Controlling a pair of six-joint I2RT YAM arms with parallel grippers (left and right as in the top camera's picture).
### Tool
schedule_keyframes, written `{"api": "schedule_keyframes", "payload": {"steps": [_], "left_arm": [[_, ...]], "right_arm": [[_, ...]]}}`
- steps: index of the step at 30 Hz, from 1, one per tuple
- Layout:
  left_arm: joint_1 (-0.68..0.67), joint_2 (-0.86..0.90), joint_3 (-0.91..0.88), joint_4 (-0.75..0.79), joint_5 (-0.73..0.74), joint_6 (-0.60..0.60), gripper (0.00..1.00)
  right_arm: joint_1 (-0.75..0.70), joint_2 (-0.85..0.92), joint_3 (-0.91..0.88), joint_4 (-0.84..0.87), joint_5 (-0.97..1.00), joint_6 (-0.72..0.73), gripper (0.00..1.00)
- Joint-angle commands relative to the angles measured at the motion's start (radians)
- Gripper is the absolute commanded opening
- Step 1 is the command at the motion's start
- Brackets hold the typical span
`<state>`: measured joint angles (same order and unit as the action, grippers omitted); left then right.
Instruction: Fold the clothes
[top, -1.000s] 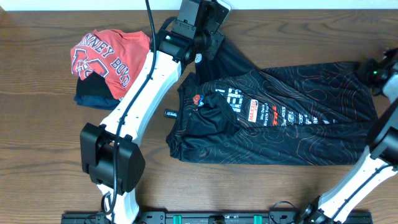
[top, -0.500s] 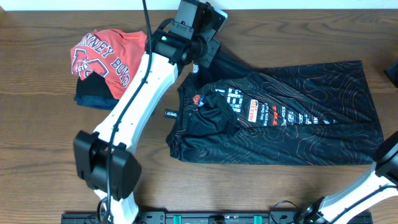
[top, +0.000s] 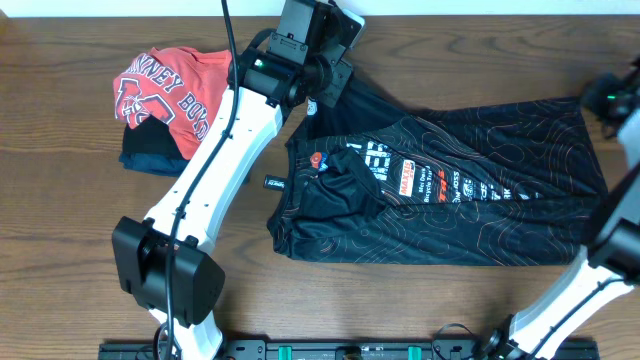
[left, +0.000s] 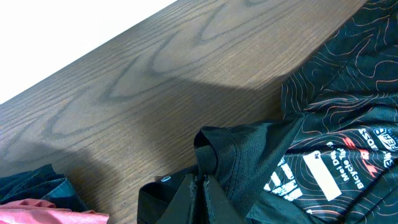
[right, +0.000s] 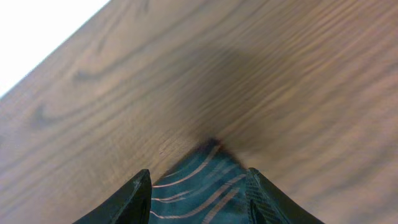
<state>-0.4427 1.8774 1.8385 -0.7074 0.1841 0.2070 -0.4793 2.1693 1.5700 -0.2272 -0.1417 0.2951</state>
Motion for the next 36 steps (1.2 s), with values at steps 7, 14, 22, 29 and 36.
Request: {"api": "schedule_keyframes", "payload": {"steps": [7,14,22,29,36], "left_arm": [[-0.002,-0.015,0.005,-0.003,-0.002,0.002,0.06],[-0.002,-0.015,0.005,-0.003,-0.002,0.002,0.06],[-0.002,-0.015,0.005,-0.003,-0.002,0.002,0.06],[-0.002,-0.015,0.005,-0.004,-0.002,0.002,0.06],[-0.002,-0.015,0.005,-0.014,-0.002,0.002,0.06]], "right_arm": [[0.039,0.099,-0.001,0.045,0.155,0.011,0.47],[0.039,0.136,-0.001,0.044,0.176,0.011,0.46],[0.04,0.173,-0.001,0.055,0.167,0.011,0.33],[0.026,0.141,0.0,0.047,0.147,0.01,0.01],[-0.019,0.033,0.0,0.014,0.092,0.011,0.01]]}}
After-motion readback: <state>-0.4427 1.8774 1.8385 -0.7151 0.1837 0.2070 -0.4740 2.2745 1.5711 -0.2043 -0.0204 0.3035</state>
